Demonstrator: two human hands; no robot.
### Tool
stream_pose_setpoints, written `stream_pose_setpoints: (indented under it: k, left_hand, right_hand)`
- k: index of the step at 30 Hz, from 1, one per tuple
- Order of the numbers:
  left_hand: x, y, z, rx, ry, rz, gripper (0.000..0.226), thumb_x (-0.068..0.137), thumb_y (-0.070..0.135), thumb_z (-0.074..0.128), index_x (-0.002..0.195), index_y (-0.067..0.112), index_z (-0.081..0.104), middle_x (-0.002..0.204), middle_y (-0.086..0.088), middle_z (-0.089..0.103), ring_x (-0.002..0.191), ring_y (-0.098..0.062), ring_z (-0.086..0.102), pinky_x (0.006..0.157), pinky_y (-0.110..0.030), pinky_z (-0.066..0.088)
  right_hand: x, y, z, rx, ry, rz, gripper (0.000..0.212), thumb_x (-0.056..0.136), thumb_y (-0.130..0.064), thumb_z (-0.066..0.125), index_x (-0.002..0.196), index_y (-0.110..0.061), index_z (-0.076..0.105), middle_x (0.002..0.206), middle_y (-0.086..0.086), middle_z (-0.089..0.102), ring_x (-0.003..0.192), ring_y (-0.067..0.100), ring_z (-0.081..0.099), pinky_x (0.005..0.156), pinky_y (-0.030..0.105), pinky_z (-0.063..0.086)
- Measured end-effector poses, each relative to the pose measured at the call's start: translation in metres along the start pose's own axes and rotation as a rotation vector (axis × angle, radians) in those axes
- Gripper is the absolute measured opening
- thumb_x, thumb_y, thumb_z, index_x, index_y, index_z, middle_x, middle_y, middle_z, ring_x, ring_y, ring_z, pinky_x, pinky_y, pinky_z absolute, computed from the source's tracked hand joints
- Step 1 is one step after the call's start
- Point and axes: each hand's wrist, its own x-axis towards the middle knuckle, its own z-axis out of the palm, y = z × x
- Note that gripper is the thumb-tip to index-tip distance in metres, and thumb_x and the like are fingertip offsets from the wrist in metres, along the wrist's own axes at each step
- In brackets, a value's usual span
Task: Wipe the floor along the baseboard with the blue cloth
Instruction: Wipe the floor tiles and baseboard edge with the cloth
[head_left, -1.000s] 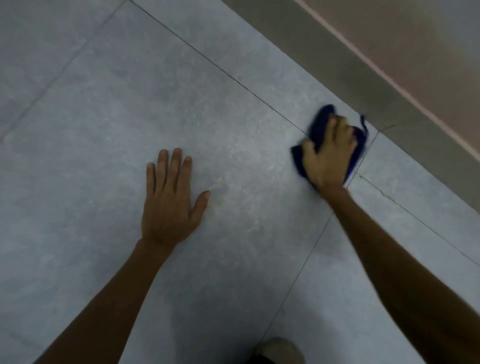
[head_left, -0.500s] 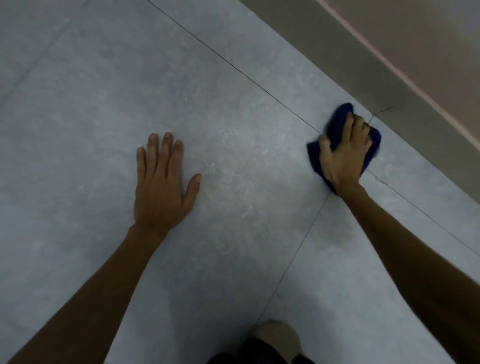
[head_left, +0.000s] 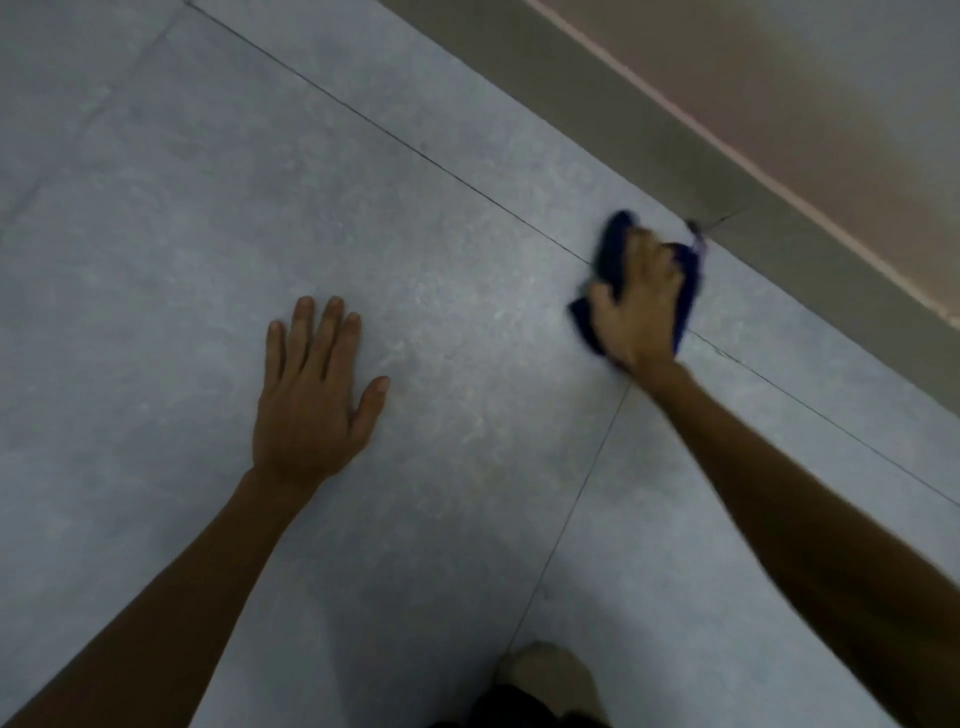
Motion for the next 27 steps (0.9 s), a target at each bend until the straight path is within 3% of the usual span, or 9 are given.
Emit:
stream_pose_setpoints:
  k: [2,4,8,12,16,18,20,24,27]
  left_hand:
    - [0.001,-0.001,0.000,-0.001,0.006,-0.002,0.069,0.103,0.048,0.040,0.152,-0.001,0.039,0.163,-0.020,0.032,0.156,-0.039,0.017,0.124,-0.061,0.015]
    - [0.001,-0.002,0.000,0.000,0.006,0.000,0.068,0.104,0.048,0.040,0.152,-0.001,0.040,0.162,-0.020,0.033,0.155,-0.040,0.018,0.124,-0.061,0.015]
    - [0.000,0.002,-0.002,-0.004,0.011,-0.012,0.067,0.104,0.047,0.041,0.151,-0.001,0.041,0.162,-0.021,0.034,0.155,-0.040,0.019,0.125,-0.060,0.015]
    - [0.001,0.003,-0.003,-0.020,0.013,-0.023,0.068,0.103,0.047,0.041,0.151,-0.002,0.040,0.161,-0.022,0.034,0.155,-0.040,0.019,0.125,-0.060,0.016]
    - [0.002,0.001,-0.001,-0.017,0.040,-0.050,0.066,0.103,0.044,0.044,0.151,-0.002,0.041,0.161,-0.022,0.035,0.154,-0.041,0.021,0.125,-0.060,0.016]
    - [0.002,0.001,-0.001,-0.017,0.039,-0.049,0.066,0.103,0.044,0.042,0.151,-0.002,0.040,0.160,-0.023,0.036,0.154,-0.041,0.021,0.125,-0.060,0.016]
    - [0.001,0.001,-0.001,-0.023,0.035,-0.059,0.066,0.103,0.044,0.042,0.151,-0.002,0.040,0.160,-0.023,0.036,0.154,-0.041,0.022,0.125,-0.060,0.016]
    - [0.003,0.003,-0.002,-0.028,0.023,-0.078,0.068,0.103,0.045,0.041,0.152,-0.002,0.039,0.161,-0.022,0.035,0.155,-0.040,0.020,0.125,-0.059,0.015]
    - [0.003,0.006,-0.003,0.015,0.005,-0.071,0.069,0.103,0.047,0.043,0.152,-0.001,0.039,0.161,-0.022,0.034,0.155,-0.040,0.020,0.125,-0.060,0.016]
  right_hand:
    - [-0.061,-0.018,0.014,-0.033,-0.104,-0.231,0.076,0.091,-0.047,0.048,0.156,-0.013,0.028,0.157,0.011,0.035,0.145,0.033,0.030,0.121,0.059,0.019]
    - [-0.128,0.017,0.011,-0.018,-0.185,-0.307,0.082,0.090,-0.049,0.050,0.159,-0.013,0.026,0.165,0.011,0.027,0.153,0.033,0.021,0.126,0.057,0.008]
    - [-0.113,0.091,-0.014,0.000,-0.116,0.016,0.082,0.090,-0.053,0.043,0.158,-0.010,0.027,0.162,0.016,0.030,0.149,0.039,0.025,0.125,0.055,0.011]
    - [0.006,0.038,-0.002,0.014,0.087,0.256,0.085,0.086,-0.057,0.036,0.156,-0.009,0.027,0.162,0.014,0.031,0.148,0.036,0.028,0.123,0.056,0.016]
    - [0.013,-0.007,0.012,-0.036,0.035,-0.119,0.074,0.095,-0.052,0.042,0.155,-0.012,0.030,0.157,0.011,0.037,0.143,0.033,0.035,0.119,0.055,0.024]
    - [-0.024,0.017,0.011,-0.040,-0.010,-0.264,0.072,0.099,-0.051,0.046,0.159,-0.017,0.026,0.165,0.008,0.026,0.152,0.031,0.025,0.124,0.054,0.015]
    - [-0.057,0.061,0.003,0.016,0.050,-0.173,0.072,0.097,-0.051,0.052,0.158,-0.018,0.032,0.168,0.009,0.020,0.154,0.030,0.019,0.127,0.048,0.011]
    - [-0.037,0.110,-0.007,0.020,0.340,0.199,0.065,0.094,-0.054,0.058,0.136,-0.005,0.061,0.143,0.018,0.054,0.132,0.038,0.047,0.114,0.045,0.030]
    - [-0.017,0.110,-0.004,-0.007,0.323,0.204,0.061,0.096,-0.050,0.057,0.134,-0.003,0.061,0.138,0.019,0.057,0.128,0.038,0.049,0.112,0.044,0.034]
